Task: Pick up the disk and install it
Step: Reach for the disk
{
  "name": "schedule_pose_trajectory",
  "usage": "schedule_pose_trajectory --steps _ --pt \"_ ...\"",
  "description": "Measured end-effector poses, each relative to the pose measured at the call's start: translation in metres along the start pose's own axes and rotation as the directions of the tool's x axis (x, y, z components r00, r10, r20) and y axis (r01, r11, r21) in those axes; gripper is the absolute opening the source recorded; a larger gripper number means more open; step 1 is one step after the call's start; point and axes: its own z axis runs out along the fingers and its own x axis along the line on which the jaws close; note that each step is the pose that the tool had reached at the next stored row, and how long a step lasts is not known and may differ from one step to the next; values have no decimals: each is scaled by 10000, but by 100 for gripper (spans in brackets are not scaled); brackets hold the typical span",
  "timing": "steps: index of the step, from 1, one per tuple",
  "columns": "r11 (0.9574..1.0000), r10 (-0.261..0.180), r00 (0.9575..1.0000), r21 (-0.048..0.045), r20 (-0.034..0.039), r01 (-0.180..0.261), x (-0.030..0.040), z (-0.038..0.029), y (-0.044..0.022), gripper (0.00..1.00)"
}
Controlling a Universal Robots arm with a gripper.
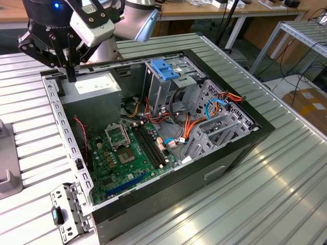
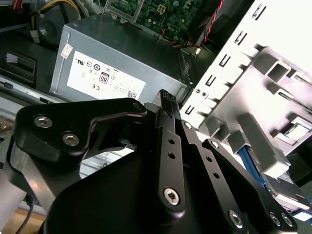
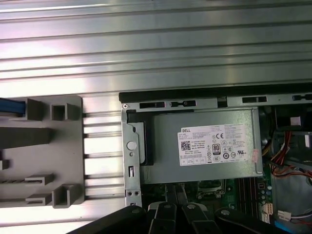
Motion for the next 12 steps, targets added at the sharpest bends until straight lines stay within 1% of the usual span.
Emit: schedule_pose_trajectory --steps 12 --pt "10000 0 10000 0 0 0 56 -1 -4 10"
